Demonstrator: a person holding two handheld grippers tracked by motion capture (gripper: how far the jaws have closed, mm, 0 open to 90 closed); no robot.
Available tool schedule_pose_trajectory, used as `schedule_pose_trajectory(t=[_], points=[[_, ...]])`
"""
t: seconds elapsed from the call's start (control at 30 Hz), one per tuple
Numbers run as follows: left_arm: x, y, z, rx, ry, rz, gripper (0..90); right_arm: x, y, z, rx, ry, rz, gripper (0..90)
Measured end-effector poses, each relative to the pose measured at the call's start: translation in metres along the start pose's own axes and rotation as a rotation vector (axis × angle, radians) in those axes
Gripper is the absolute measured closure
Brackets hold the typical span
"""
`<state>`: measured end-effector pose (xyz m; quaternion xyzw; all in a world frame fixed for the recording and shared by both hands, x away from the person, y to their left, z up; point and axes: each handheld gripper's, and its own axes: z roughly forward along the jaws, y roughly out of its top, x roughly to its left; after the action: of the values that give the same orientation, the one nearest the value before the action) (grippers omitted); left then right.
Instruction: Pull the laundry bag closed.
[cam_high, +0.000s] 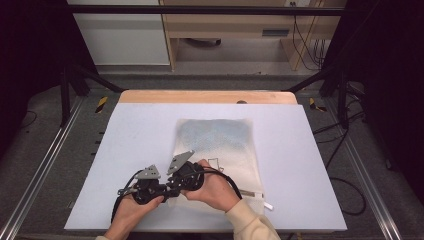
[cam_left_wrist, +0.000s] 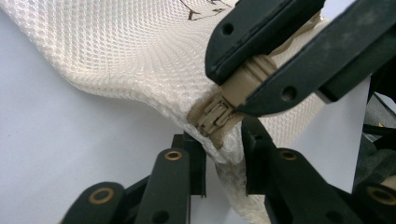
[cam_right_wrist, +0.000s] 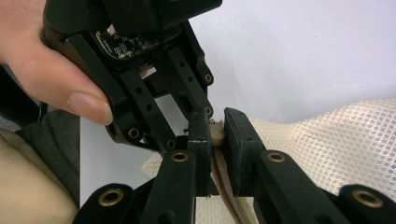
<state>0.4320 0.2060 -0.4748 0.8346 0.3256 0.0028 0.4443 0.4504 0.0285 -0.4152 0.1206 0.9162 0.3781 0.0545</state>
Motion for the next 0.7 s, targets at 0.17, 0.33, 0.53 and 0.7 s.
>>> schedule_pose_trajectory(t=[0.17,0.33,0.53,0.7], points=[[0.0005,0.0000,0.0004,0.007,-0.003,-0.001,79.5,-0.0001,-0.0008,0.0002,0.002,0.001,-0.001,81.7],[0.0001,0.0004,-0.0003,0.006,-0.003,0.001,80.6,0.0000,-0.0012,-0.0005,0.000,0.000,-0.002,81.6],[-0.0002,0.0007,-0.0010,0.012,0.003,0.009,81.3,-0.0001,-0.0029,-0.0014,0.006,0.000,-0.007,81.7],[-0.0003,0.0011,-0.0019,0.007,0.005,0.007,81.8,-0.0001,-0.0050,-0.0019,0.009,-0.004,-0.014,81.8]])
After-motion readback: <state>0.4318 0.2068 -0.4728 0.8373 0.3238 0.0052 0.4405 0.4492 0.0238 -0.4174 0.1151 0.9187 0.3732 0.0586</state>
